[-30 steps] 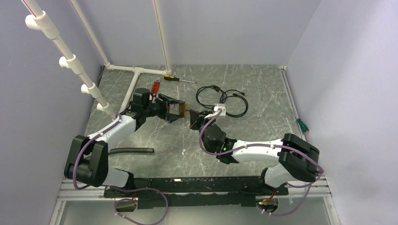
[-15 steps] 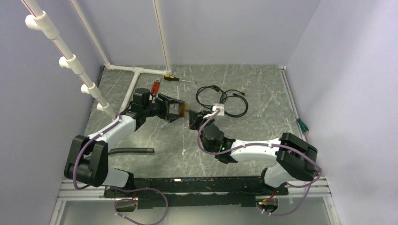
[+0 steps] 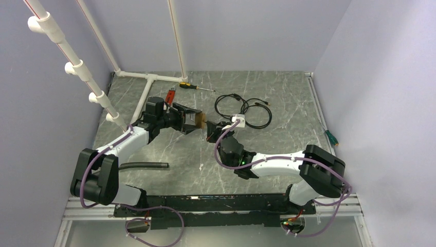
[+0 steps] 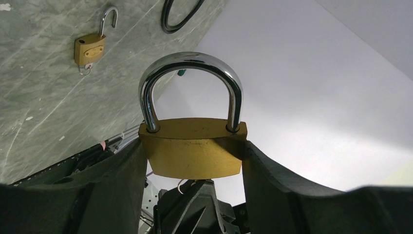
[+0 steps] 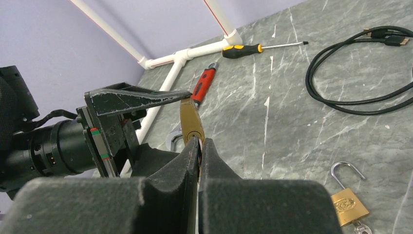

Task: Unlock with the key

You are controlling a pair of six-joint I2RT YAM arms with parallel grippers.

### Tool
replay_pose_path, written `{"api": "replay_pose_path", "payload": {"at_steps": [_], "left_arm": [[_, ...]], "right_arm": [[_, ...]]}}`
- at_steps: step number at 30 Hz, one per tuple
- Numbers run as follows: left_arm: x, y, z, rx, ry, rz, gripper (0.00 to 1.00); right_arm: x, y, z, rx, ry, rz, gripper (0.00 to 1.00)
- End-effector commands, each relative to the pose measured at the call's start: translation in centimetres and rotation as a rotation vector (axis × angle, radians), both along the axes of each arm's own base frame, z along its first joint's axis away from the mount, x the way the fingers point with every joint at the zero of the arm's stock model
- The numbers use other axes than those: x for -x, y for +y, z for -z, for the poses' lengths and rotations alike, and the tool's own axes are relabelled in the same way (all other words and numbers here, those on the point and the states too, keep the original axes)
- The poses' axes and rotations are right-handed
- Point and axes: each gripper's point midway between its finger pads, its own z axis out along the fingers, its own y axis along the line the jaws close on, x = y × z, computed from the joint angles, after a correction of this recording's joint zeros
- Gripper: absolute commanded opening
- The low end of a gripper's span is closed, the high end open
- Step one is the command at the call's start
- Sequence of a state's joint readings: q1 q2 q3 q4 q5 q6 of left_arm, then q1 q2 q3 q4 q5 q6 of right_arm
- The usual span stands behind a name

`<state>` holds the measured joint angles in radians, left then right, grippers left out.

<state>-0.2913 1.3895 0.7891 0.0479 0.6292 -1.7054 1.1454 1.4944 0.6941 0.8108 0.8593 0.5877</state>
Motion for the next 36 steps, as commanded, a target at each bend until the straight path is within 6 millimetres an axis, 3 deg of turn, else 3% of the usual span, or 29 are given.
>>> {"api": "replay_pose_path", "payload": {"at_steps": [1,20,36], "left_arm": [[-0.3,-0.6,-4.2,0.079,-0.133,0.027,0.00],[-0.3,-0.6,-3.8,0.075,-0.120,0.026,0.00],[-0.1,-0.9,-4.8,0.119,-0.143,0.046,0.00]], "right_arm": [[-0.4,0.5,-1.8,-0.055,-0.022,0.013,0.00],[0.0,1.6,-2.8,-0.058,-0.070,-0.049,0.00],[0.1,2.6,-2.0,-0.032,-0.095,-0.093,0.00]]}}
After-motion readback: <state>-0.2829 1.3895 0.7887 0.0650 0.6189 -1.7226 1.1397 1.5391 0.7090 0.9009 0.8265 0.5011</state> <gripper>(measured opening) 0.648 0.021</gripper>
